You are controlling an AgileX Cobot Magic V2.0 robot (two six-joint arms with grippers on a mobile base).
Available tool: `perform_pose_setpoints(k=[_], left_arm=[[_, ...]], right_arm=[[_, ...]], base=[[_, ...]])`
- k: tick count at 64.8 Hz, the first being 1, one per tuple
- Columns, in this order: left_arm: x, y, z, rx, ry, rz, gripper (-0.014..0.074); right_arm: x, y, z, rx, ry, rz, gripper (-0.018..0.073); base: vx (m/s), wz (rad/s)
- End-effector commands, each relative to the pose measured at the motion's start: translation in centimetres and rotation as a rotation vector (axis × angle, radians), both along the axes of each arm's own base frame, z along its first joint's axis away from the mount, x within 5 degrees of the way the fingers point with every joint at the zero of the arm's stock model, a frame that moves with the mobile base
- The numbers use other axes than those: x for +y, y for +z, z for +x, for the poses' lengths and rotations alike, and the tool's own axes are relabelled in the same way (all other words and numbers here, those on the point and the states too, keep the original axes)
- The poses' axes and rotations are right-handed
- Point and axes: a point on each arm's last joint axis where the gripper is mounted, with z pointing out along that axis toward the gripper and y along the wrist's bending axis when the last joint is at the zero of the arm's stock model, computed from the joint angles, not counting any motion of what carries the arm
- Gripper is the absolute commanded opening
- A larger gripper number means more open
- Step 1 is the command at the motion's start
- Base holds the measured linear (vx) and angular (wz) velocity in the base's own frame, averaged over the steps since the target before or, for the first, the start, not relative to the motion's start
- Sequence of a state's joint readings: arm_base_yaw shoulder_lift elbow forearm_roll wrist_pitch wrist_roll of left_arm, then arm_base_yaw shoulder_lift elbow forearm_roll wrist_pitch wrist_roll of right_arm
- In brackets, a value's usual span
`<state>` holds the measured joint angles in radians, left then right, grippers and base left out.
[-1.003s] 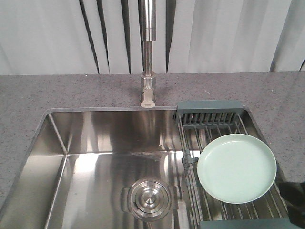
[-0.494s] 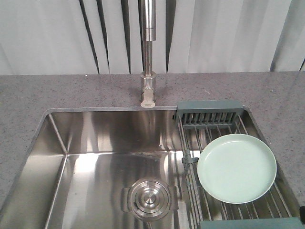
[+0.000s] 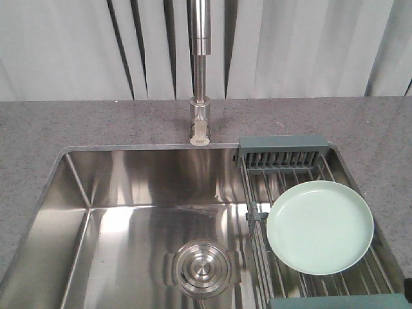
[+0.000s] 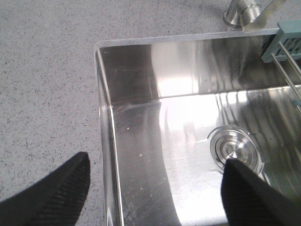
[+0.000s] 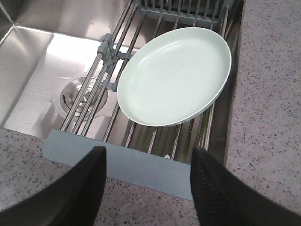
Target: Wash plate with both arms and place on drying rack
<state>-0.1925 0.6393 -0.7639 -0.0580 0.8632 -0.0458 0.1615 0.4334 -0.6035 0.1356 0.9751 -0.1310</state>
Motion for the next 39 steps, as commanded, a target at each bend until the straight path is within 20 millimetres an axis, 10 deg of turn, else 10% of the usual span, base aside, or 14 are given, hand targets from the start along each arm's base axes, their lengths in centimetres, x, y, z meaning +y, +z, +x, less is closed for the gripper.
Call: perform_pose_setpoints(k=[1,39], left_arm=[[-0.2,1.7,1.0,-0.08,0.0,-0.022,0.0533],[-2.4,4.1,11.6,0.148,-0.083,0.102,0.0533]], right_arm=[[0.1,1.2,0.4,-0.073,-0.003,0.02,0.04],[0.1,1.2,0.4,-0.073,-0.003,0.02,0.04]], base=[[0.0,0.0],[0.0,0.0]])
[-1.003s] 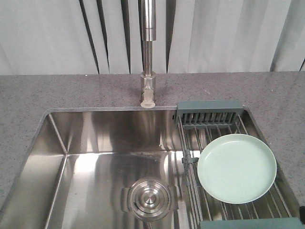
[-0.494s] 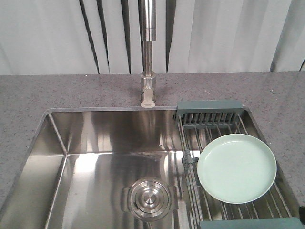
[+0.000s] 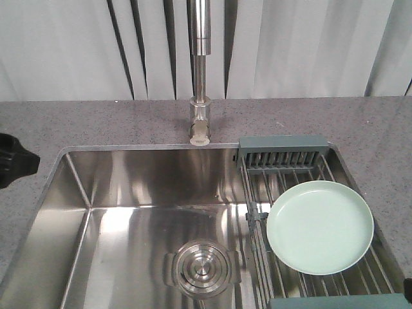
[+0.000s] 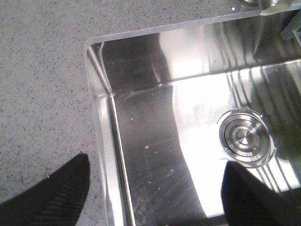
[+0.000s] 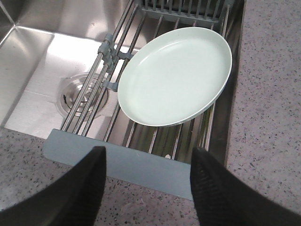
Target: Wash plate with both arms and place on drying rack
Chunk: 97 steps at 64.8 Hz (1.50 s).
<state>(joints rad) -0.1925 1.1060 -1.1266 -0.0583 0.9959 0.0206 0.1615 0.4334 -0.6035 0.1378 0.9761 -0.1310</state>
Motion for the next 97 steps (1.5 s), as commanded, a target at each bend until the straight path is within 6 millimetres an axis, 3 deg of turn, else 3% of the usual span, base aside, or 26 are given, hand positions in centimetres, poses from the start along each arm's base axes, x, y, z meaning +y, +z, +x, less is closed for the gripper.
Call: perform_pose_setpoints(k=[1,22,32,44,61,75,97], left_arm=[[-0.5,1.1,1.8,-0.07,-0.041,0.009,0.0533],[-3.6,-0.3,6.2,-0.095,-0.354,-0.06,0.0531],[-5.1,-1.3,7.7,-0.15,-0.482,-0.123,0.0486],[-6.3,-3.2,9.8,-0.193,-0.606,-0.138,0.0327],[-7.5,-5.8,11.9,-0.211,-0.71,-0.19,-0.0007],[-8.4,-7.6,13.1,-0.206,-0.822,-0.19,-0.0008],[-12.2,-7.3,15.6,-0.263,-0.988,-0.168,-0.0008]], right_arm=[[0.1,1.2,0.4,-0.074,-0.004,0.018,0.04],[0.1,1.2,0.4,-0.074,-0.004,0.018,0.04],[0.1,1.2,0.4,-0.074,-0.004,0.018,0.04],[0.1,1.2,0.4,-0.074,-0.004,0.018,0.04],[0.1,1.2,0.4,-0.074,-0.004,0.018,0.04],[0.1,1.2,0.4,-0.073,-0.004,0.018,0.04],[0.1,1.2,0.4,-0.072,-0.004,0.018,0.04]], base=[[0.0,0.0],[0.0,0.0],[0.0,0.0],[0.0,0.0],[0.0,0.0],[0.0,0.0],[0.0,0.0]])
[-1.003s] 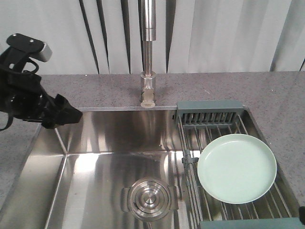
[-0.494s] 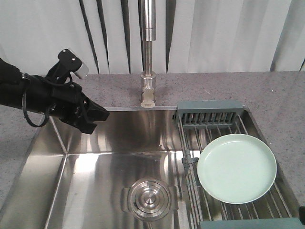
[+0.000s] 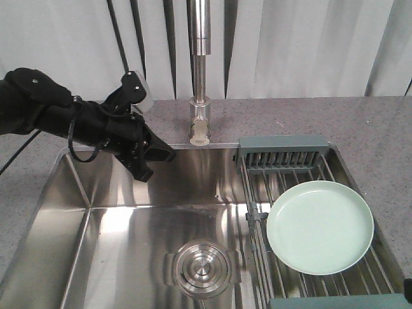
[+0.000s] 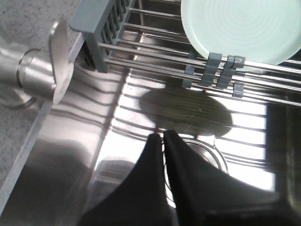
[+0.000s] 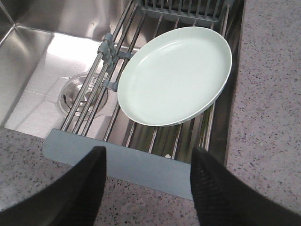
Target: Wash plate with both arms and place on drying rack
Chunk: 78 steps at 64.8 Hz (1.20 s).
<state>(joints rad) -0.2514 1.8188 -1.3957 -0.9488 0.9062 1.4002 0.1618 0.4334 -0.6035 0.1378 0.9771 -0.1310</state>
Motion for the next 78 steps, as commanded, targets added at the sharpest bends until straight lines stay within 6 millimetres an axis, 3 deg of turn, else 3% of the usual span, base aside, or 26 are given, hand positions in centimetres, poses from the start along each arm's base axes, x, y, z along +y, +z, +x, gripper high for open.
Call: perform_pose_setpoints(k=[1,29,55,78], left_arm=[[-1.6,3.1,0.3,-0.089,-0.034,-0.076,-0.0008],[-5.2,3.0,4.3,-0.194,-0.059,-0.091,-0.0008],[-5.0,4.5,7.3,-0.375,0.092,-0.08,-0.0008],[-4.5,5.5,7.1,-0.403,0.112,-0.081,-0.0006]], right_arm=[[0.1,1.2,0.4,-0.073,-0.004,0.018,0.04],[0.1,1.2,0.4,-0.073,-0.004,0.018,0.04],[0.1,1.2,0.4,-0.072,-0.004,0.018,0.04],[0.1,1.2,0.4,-0.072,-0.004,0.018,0.04]], base=[[0.0,0.0],[0.0,0.0],[0.0,0.0],[0.0,0.0]])
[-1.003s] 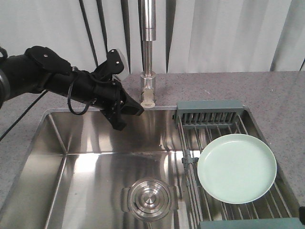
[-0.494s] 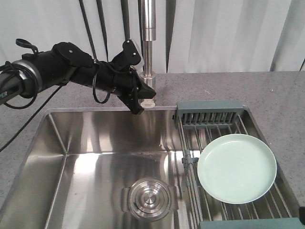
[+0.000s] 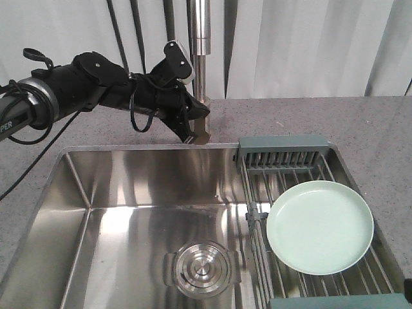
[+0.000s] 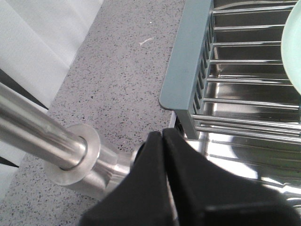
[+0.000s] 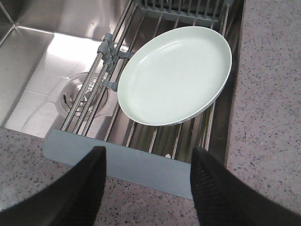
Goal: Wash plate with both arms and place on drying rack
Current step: 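Withdraw the left gripper away from the faucet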
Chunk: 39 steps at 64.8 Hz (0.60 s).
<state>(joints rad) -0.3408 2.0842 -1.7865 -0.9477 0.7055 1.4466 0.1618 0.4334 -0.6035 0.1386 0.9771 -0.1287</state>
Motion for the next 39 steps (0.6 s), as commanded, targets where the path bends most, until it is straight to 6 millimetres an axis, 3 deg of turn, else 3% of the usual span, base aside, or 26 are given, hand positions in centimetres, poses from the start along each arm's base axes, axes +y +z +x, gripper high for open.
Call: perform_pose_setpoints(k=[1,20,39], left_arm=[[0.8,5.3,-0.6,-0.124,0.056,-0.077,-0.0006],[1.4,10.7,-4.7,-0.113,-0.046,-0.113,-0.0006],[4.7,14.9,-8.6,0.041,0.216,-0.008,-0.0006]], right_arm=[[0.1,1.2,0.4,-0.073,-0.003,0.015,0.04],[0.1,1.2,0.4,-0.073,-0.003,0.015,0.04],[0.1,1.2,0.4,-0.073,-0.003,0.015,0.04]], base=[[0.0,0.0],[0.0,0.0],[0.0,0.0]])
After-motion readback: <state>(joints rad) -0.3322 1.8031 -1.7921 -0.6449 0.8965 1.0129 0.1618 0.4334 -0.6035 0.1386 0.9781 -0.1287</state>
